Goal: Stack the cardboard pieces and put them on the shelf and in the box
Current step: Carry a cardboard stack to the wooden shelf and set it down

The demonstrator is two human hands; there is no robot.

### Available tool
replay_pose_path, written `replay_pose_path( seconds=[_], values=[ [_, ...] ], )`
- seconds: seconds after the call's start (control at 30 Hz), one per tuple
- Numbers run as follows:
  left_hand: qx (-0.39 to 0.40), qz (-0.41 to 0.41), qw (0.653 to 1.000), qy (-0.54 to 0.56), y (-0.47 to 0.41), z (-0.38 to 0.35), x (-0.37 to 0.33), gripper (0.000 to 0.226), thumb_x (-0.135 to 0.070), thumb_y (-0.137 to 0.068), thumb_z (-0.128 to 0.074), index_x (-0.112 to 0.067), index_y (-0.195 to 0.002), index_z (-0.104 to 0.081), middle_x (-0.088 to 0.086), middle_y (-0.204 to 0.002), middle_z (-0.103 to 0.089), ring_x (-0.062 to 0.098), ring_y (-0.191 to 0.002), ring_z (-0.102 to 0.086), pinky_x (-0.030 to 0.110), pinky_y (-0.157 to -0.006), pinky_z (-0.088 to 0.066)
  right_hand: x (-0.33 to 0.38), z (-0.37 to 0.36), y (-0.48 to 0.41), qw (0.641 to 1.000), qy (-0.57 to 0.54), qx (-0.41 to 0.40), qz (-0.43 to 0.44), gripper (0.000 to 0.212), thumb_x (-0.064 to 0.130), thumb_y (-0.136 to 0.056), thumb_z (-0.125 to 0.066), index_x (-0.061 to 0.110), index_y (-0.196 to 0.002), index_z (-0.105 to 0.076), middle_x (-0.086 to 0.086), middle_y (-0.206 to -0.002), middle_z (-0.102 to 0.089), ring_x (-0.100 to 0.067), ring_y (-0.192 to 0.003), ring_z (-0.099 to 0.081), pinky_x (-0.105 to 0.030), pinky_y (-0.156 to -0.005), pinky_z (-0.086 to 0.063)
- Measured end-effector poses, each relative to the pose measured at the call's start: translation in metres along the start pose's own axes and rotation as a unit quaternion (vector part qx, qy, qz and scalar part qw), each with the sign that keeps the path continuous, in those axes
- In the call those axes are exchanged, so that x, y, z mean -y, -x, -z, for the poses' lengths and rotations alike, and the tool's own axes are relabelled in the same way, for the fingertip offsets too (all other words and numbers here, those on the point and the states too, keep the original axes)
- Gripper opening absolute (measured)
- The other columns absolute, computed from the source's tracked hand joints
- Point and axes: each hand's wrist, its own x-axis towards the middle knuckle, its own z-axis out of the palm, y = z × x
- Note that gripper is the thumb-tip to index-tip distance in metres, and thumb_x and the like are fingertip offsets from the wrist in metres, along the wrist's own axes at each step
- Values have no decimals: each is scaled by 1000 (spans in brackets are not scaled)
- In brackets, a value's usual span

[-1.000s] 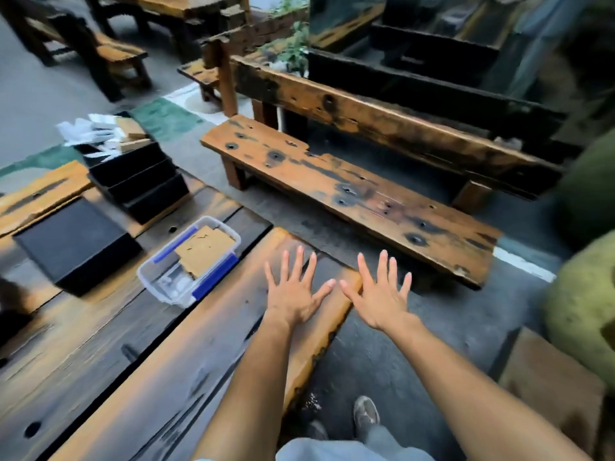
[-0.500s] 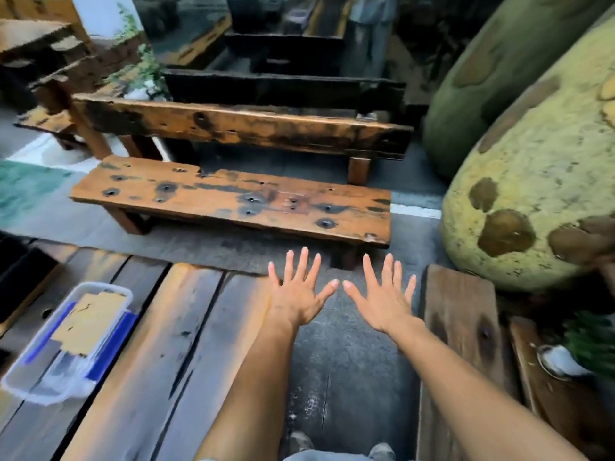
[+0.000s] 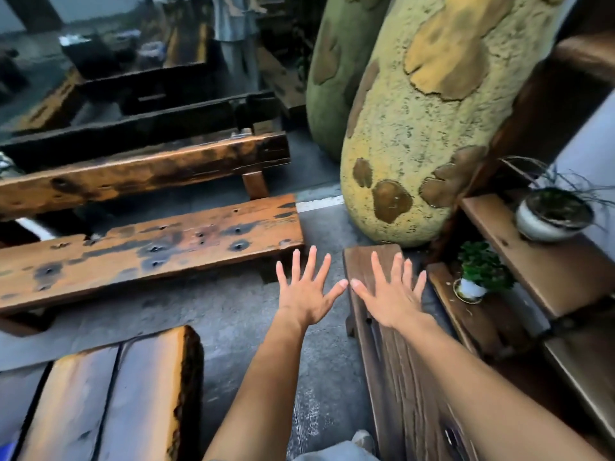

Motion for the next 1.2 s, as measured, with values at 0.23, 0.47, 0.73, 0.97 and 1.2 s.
replay_pose_path(
  seconds=[0.23, 0.47, 0.73, 0.97, 1.2],
  values=[
    [35, -77, 996, -43, -28, -7, -96, 89, -88, -88, 2, -44, -166, 8, -8, -173, 26, 31, -158, 29, 69, -122, 17, -90, 11, 3, 997, -18, -11, -73, 90, 86, -88, -8, 37, -160, 15, -18, -168, 18, -37, -155, 16, -63, -119, 16],
    [64, -168, 981, -70, -51, -19, -162, 86, -86, -92, -3, -43, -166, 6, -7, -174, 24, 30, -159, 29, 69, -120, 21, -157, 14, 22, 985, -49, -15, -162, 90, 86, -87, -9, 38, -160, 13, -20, -168, 16, -38, -155, 17, -64, -119, 15],
    [78, -284, 953, -72, -82, -32, -237, 96, -90, -81, 8, -45, -166, 8, -8, -174, 25, 28, -160, 27, 68, -121, 20, -210, 14, 44, 958, -63, -31, -278, 90, 87, -85, -5, 40, -159, 15, -18, -168, 17, -37, -155, 16, -63, -120, 15],
    [73, -415, 905, -61, -106, -11, -320, 92, -88, -84, 3, -45, -166, 5, -7, -176, 20, 27, -160, 25, 69, -121, 19, -244, 46, 63, 912, -75, -80, -395, 89, 86, -87, -6, 39, -159, 14, -19, -168, 17, -39, -155, 16, -64, -117, 17],
    [15, -545, 837, -43, -104, 19, -397, 81, -82, -96, -11, -44, -167, 1, -4, -177, 18, 30, -161, 22, 67, -123, 17, -268, 95, 92, 853, -78, -171, -487, 87, 85, -88, -8, 41, -159, 12, -20, -168, 15, -38, -155, 15, -63, -119, 15]
  ],
)
